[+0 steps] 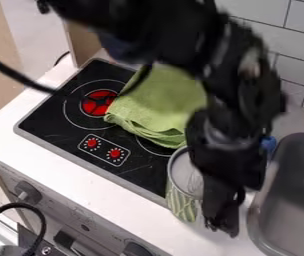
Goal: Push the can to the bottom of the right burner
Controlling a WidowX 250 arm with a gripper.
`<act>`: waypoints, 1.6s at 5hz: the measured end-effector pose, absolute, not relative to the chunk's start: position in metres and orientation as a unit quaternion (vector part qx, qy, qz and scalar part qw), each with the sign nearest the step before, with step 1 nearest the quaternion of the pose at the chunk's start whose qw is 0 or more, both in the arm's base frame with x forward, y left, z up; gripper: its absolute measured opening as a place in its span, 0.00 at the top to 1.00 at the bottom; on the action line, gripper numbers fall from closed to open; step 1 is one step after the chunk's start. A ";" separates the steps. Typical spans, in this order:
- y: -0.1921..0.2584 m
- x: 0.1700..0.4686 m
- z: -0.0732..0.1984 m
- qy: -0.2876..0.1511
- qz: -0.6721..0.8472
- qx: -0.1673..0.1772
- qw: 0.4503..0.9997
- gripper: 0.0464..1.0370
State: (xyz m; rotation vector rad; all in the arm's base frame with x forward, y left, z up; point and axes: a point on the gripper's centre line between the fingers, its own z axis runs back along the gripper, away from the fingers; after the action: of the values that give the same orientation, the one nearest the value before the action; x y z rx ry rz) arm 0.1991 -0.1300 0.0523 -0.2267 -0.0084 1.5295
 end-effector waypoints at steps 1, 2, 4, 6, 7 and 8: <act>-0.128 0.208 0.049 -0.034 0.701 -0.123 0.701 0.04; -0.113 0.208 0.046 -0.034 0.699 -0.086 0.709 0.04; -0.066 0.213 0.042 -0.057 0.697 -0.065 0.711 0.04; -0.034 0.219 0.039 -0.089 0.674 -0.071 0.730 0.04; -0.019 0.220 0.039 -0.090 0.669 -0.067 0.735 0.04; -0.012 0.223 0.039 -0.097 0.668 -0.076 0.734 0.04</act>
State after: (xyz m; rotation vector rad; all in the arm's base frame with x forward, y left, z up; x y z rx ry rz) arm 0.2227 -0.0123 0.0391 -0.1664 -0.2131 1.4697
